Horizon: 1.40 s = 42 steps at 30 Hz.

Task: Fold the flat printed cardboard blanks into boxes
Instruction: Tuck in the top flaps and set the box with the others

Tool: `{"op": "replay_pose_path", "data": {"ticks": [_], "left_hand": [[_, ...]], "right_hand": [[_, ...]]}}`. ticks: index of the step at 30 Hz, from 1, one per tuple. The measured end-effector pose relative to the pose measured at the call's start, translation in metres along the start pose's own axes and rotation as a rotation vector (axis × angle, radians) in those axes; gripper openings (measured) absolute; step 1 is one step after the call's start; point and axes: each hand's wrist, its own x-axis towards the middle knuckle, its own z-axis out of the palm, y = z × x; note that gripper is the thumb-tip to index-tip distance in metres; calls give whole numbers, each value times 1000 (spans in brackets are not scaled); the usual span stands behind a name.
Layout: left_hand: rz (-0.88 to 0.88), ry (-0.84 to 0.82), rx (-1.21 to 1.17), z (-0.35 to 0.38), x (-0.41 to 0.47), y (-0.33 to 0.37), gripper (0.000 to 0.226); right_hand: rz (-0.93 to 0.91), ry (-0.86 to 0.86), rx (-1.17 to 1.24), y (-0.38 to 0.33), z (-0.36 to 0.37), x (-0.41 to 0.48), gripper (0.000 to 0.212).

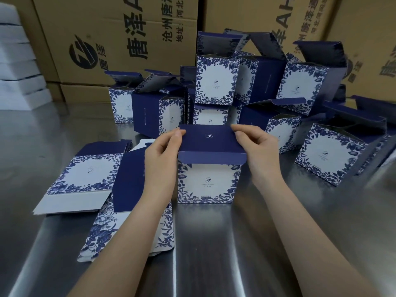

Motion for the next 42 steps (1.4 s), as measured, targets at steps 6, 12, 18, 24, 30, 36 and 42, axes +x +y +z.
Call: {"op": "replay_pose_path", "data": {"ticks": [6,12,18,24,30,36,42], "left_hand": [[-61,-190,52,1,0,-3,43],[72,-117,152,0,-1,-1,25],[264,-9,303,0,-5,1,19],[295,-25,310,1,-6,0,24],[362,15,355,4,-5,-4,20],[297,10,306,4,-6,-4,20],[287,-7,317,0,-4,-2,19]], "right_hand": [[14,-86,-3,0,-2,-2,24],[8,-315,23,-1,-8,-5,23],[-82,-260,9,-1,-3,-8,26],[-108,-261,-13,-2,-3,-9,27],[-168,-223,-70,1,0,-10,23],[-179,-224,-77,4,0,-9,21],[-160,-229,-37,3,1,-9,26]]}}
